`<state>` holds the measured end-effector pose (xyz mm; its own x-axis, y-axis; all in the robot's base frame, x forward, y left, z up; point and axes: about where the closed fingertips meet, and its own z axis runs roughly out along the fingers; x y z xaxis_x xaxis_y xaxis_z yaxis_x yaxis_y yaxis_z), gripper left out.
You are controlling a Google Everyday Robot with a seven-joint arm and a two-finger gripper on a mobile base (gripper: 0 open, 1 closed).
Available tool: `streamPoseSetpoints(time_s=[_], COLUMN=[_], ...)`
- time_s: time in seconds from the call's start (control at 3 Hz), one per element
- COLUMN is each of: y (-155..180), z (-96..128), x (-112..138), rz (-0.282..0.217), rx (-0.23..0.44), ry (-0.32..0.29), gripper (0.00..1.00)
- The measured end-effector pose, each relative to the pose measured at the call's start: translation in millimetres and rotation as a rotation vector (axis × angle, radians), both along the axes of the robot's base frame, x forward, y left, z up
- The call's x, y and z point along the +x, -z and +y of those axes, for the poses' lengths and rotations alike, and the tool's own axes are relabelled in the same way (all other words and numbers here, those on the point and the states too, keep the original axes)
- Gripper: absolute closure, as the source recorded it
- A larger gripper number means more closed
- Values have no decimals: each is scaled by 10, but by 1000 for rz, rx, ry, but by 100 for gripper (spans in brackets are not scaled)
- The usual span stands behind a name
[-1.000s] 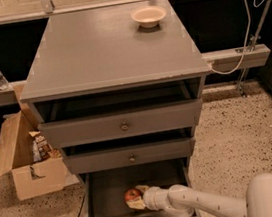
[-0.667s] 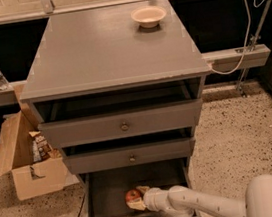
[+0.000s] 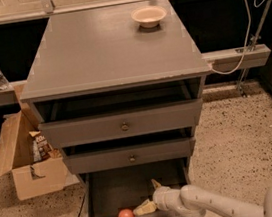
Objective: Place apple into bottom drawer
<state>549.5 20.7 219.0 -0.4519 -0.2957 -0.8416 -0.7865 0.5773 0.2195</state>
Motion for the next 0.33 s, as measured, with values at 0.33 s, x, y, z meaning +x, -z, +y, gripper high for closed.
streamPoseSetpoints(time_s=[0.33], y=[-371], z=[-532], x=[-138], rz=[-18], rx=[26], ry=[33], gripper=[0])
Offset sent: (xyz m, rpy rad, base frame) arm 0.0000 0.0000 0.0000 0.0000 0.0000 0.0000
